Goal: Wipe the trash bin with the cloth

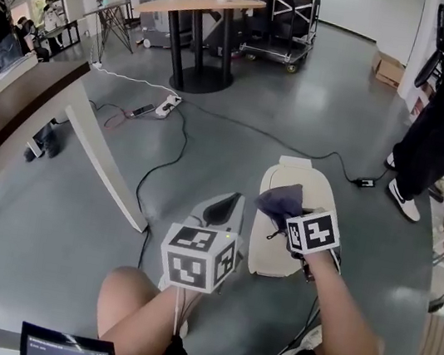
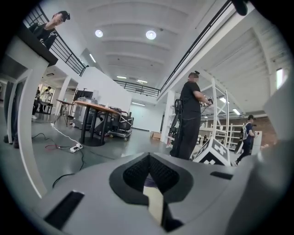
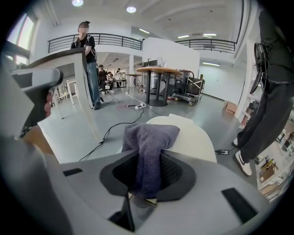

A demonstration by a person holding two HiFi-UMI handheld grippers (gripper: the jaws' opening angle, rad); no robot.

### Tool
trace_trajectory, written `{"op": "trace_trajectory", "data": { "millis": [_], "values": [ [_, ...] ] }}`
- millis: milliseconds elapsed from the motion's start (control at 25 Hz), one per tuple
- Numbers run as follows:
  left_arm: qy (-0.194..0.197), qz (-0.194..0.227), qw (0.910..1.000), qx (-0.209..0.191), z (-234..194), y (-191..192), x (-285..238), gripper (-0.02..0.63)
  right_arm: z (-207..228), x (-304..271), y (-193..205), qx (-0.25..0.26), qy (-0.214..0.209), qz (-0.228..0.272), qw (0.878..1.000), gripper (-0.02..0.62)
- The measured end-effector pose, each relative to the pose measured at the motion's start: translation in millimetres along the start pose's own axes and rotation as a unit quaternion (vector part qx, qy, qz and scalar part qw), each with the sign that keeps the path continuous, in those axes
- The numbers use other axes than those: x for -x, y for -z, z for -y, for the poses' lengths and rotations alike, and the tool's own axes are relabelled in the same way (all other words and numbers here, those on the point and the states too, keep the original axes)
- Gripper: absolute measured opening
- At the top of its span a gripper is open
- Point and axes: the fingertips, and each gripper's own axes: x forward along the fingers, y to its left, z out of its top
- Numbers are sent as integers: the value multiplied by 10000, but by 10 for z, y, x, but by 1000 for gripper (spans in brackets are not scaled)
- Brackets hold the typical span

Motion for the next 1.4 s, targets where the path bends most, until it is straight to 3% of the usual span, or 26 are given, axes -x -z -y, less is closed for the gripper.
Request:
{"op": "trace_trajectory", "data": {
  "millis": [240, 560, 800, 960, 1080, 1240, 1400],
  "values": [
    [83, -61, 9999, -6, 103, 53, -19, 0, 321, 44, 83, -357, 290, 30, 9989, 92],
    [285, -169, 9988, -350, 405, 135, -147, 0, 690, 253, 334, -745, 455, 138, 9961, 92],
    [347, -300, 9986, -266, 574, 407, -276, 0, 951, 312, 515, -668, 732, 63, 9951, 92],
    [257, -287, 9982, -460, 623, 512, -398, 0, 1042, 284, 543, -736, 773, 57, 9943, 92],
    [254, -252, 9975, -611, 704, 556, -474, 0, 1018, 331, 499, -649, 754, 157, 9949, 92],
    [304, -208, 9970, -677, 895, 556, -458, 0, 737, 617, 371, -539, 555, 681, 9947, 92],
    [345, -278, 9983, -366, 757, 632, -535, 0, 337, 566, 327, -610, 521, 1195, 9896, 92]
  ]
}}
